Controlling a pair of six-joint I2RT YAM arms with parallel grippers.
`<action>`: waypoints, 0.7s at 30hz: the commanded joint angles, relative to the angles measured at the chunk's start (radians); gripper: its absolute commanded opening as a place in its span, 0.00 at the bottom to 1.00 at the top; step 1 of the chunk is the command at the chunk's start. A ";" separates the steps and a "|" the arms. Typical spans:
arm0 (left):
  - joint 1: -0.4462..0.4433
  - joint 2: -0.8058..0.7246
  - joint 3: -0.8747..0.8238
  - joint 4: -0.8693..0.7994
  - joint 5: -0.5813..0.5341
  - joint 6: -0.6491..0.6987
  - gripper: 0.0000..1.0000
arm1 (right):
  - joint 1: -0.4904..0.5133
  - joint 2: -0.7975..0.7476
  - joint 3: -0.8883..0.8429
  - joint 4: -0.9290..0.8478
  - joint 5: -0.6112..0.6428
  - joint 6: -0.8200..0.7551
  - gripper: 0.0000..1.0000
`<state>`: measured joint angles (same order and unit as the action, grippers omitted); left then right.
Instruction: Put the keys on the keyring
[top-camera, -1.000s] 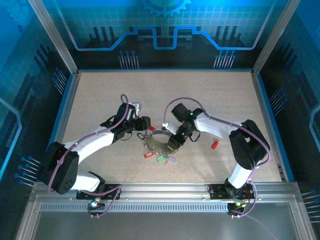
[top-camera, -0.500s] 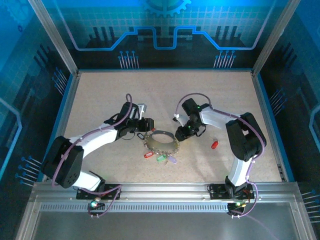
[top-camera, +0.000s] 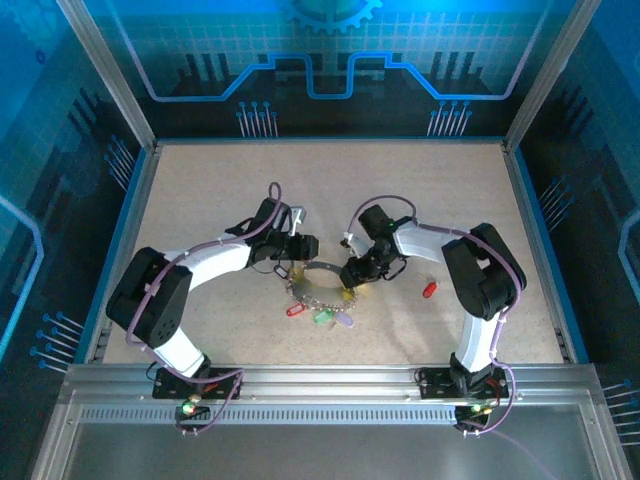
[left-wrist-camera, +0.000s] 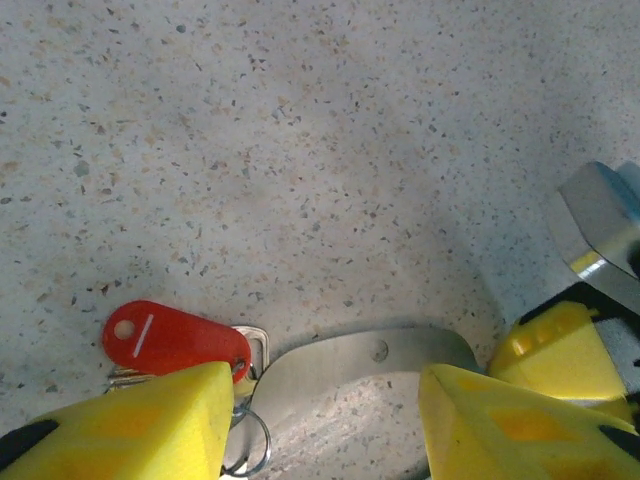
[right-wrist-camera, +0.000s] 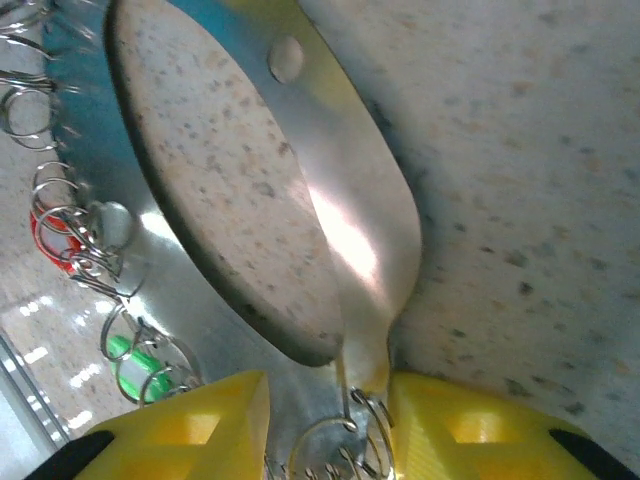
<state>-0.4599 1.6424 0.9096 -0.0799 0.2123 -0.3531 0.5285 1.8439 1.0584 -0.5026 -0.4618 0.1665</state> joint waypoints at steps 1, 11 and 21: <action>0.011 0.047 0.047 -0.026 0.025 0.029 0.54 | 0.077 -0.049 -0.012 0.047 -0.020 0.092 0.38; 0.012 0.187 0.164 0.015 0.089 0.039 0.53 | 0.033 -0.169 -0.120 0.103 0.075 0.166 0.42; 0.012 0.093 0.085 -0.065 0.119 0.060 0.51 | 0.070 -0.082 -0.110 0.060 -0.032 0.032 0.33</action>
<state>-0.4515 1.7988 1.0306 -0.0914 0.2955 -0.3115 0.5701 1.7306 0.9371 -0.4179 -0.4515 0.2478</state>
